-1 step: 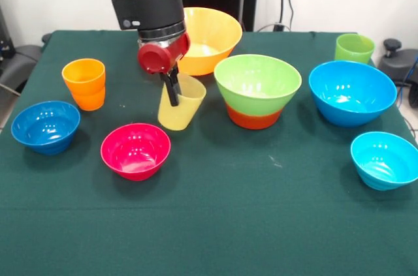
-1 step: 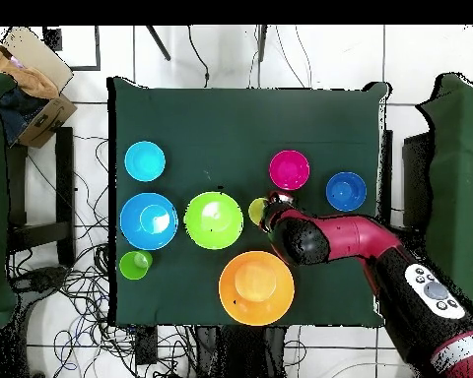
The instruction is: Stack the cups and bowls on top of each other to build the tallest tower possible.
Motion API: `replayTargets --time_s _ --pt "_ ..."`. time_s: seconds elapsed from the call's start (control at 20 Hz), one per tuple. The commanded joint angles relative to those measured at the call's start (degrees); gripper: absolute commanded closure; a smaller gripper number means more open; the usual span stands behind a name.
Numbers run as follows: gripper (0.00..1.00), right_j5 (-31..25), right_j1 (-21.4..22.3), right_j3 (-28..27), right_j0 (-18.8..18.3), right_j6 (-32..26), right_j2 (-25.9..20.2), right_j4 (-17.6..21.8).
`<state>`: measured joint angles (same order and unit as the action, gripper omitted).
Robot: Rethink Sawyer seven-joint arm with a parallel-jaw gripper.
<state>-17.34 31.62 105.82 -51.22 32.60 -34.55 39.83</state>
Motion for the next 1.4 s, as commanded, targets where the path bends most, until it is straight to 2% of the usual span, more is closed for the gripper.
replayTargets --time_s 0.05,0.2,0.3,0.5,0.6,0.75,1.1,1.4 --pt "1.00 -11.9 9.4 2.9 2.7 6.9 -1.0 -6.0" --pt "1.00 -19.8 16.3 2.3 5.9 6.9 -0.6 -11.1" --pt "1.00 -24.6 19.4 0.9 8.3 7.0 0.5 -13.0" --pt "1.00 -31.2 22.8 -1.2 11.7 8.2 2.1 -14.8" --pt "1.00 -32.6 23.6 -1.7 13.3 9.6 2.9 -14.9" --pt "1.00 -31.8 24.5 -0.6 14.1 10.9 3.1 -15.2" --pt "1.00 -28.4 27.6 5.6 14.4 12.7 3.4 -19.6" --pt "1.00 -25.9 28.9 9.0 13.0 10.6 2.7 -21.8"
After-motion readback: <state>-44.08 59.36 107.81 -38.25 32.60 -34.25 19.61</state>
